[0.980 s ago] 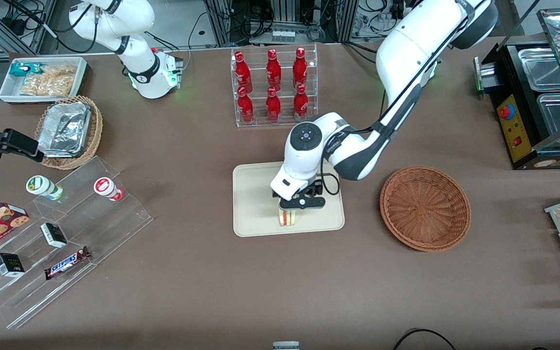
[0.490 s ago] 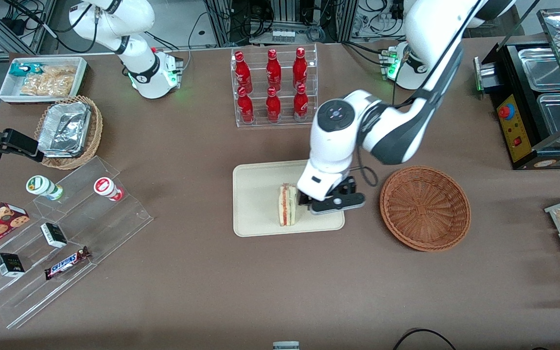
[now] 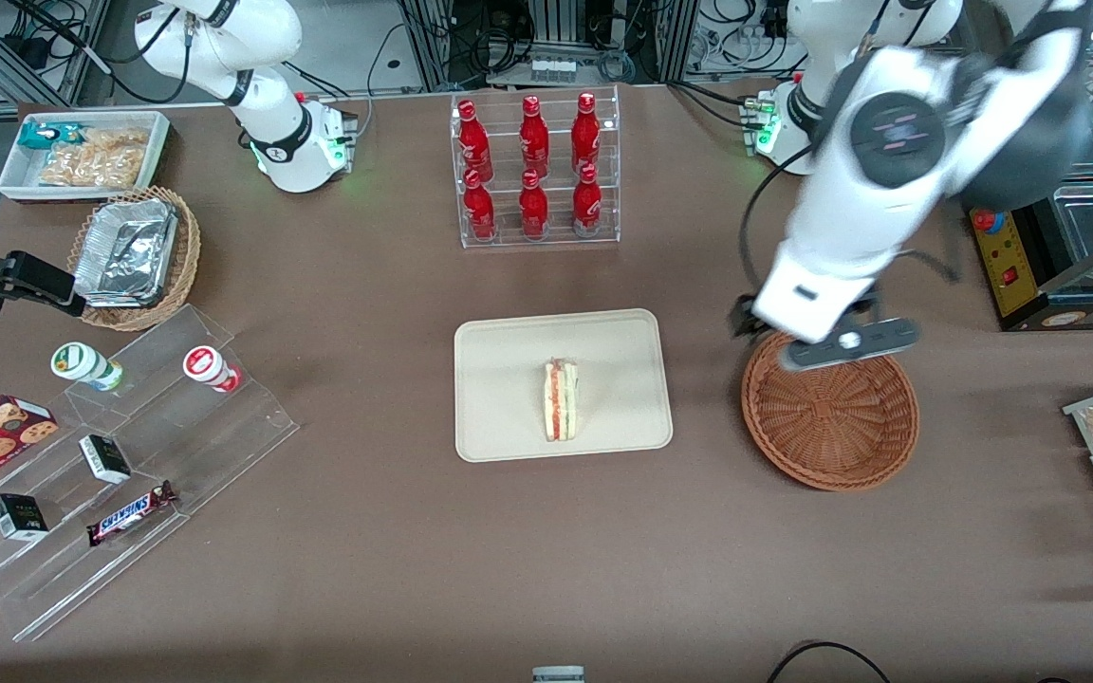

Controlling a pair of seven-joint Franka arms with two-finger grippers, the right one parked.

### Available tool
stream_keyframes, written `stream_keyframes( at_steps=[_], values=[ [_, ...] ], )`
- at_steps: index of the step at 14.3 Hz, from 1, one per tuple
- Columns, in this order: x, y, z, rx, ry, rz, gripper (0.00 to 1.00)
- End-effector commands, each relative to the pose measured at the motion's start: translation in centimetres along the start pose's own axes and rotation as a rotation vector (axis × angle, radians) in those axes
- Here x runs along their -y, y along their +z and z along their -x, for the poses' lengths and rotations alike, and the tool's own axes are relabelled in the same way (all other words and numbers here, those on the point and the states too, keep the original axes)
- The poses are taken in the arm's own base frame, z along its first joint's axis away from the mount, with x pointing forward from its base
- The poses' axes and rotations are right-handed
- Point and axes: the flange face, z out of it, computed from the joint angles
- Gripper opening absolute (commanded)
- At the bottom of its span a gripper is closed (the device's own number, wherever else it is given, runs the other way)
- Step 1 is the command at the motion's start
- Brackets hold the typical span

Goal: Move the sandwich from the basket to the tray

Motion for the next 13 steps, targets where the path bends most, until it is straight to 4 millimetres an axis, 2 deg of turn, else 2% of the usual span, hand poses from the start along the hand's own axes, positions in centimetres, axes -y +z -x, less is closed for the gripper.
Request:
stream_keyframes(
  at_steps=[1,3,4,7,13],
  values=[
    [7.1,-2.7,1.1,0.037,0.017,0.016,1.0],
    [11.0,-4.4,1.3,0.058,0.077,0.011,1.0],
    [12.2,-5.0,1.6,0.073,0.099,0.012,1.0],
    [13.3,-5.9,2.6,0.093,0.098,-0.013,1.0],
    [13.2,-5.7,2.4,0.104,0.099,0.004,1.0]
  ],
)
